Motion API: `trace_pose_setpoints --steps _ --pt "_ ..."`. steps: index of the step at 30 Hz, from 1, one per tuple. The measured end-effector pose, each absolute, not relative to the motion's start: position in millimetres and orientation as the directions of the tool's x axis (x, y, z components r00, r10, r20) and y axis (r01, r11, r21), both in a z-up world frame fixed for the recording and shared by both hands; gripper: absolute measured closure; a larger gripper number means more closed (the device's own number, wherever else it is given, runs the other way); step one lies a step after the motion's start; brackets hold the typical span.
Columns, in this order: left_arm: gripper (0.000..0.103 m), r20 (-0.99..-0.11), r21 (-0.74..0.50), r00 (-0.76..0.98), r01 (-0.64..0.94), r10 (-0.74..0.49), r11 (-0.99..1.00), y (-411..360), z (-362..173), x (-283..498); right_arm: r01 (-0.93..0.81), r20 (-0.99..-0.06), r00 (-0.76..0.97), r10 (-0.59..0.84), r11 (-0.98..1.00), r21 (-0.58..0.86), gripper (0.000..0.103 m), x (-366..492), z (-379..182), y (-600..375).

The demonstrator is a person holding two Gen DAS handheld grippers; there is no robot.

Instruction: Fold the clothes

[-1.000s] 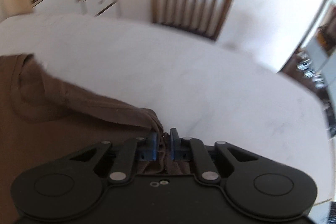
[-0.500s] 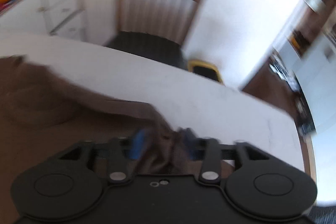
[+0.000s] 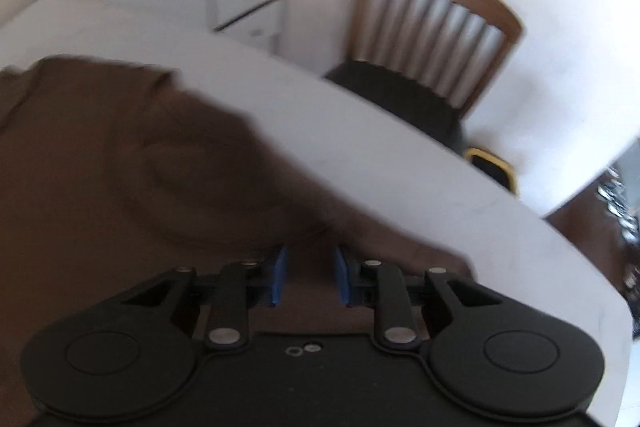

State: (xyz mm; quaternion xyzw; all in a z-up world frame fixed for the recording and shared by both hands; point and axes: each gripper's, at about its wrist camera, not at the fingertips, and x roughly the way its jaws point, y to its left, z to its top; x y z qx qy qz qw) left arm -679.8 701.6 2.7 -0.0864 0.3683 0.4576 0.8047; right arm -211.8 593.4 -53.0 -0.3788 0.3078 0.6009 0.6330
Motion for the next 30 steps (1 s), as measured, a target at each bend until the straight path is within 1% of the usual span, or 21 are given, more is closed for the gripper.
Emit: trace_pose_setpoints --steps 2,4,7,10,16,19,21,25,28,30 --pt "0.016 -0.686 0.175 0.327 -0.793 0.650 0.583 691 0 -677 -0.991 -0.833 0.129 0.537 0.097 -0.091 0.000 -193 -55 608" --pt "0.016 -0.707 0.146 0.327 -0.799 0.626 0.583 685 -4 -679 -0.978 -0.829 0.186 0.527 0.184 -0.103 0.000 -177 -62 620" --pt "0.016 -0.742 0.118 0.315 -0.807 0.591 0.579 676 -9 -688 -0.959 -0.801 0.253 0.542 0.249 -0.134 0.000 -164 -56 614" --pt "0.016 -0.788 0.054 0.333 -0.801 0.518 0.596 661 -13 -702 -0.959 -0.791 0.241 0.562 0.263 -0.105 0.000 -136 -33 573" --pt "0.016 -0.849 -0.048 0.355 -0.788 0.390 0.614 625 -20 -722 -0.919 -0.847 0.285 0.449 0.379 -0.109 0.000 -99 -32 473" --pt "0.016 -0.863 -0.101 0.374 -0.786 0.339 0.610 609 -21 -726 -0.894 -0.871 0.301 0.388 0.434 -0.116 0.000 -80 -31 424" --pt "0.017 -0.870 -0.124 0.379 -0.787 0.315 0.605 598 -23 -729 -0.875 -0.889 0.284 0.360 0.477 -0.087 0.000 -76 -38 398" --pt "0.016 -0.881 -0.130 0.366 -0.795 0.298 0.593 576 -24 -736 -0.842 -0.910 0.248 0.332 0.538 -0.033 0.000 -75 -54 377" --pt "0.016 -0.886 -0.113 0.350 -0.799 0.303 0.591 560 -20 -741 -0.812 -0.924 0.218 0.313 0.583 0.006 0.000 -75 -67 361" --pt "0.017 -0.890 -0.095 0.330 -0.809 0.315 0.580 551 -17 -746 -0.811 -0.933 0.207 0.293 0.585 0.004 0.000 -80 -75 365"
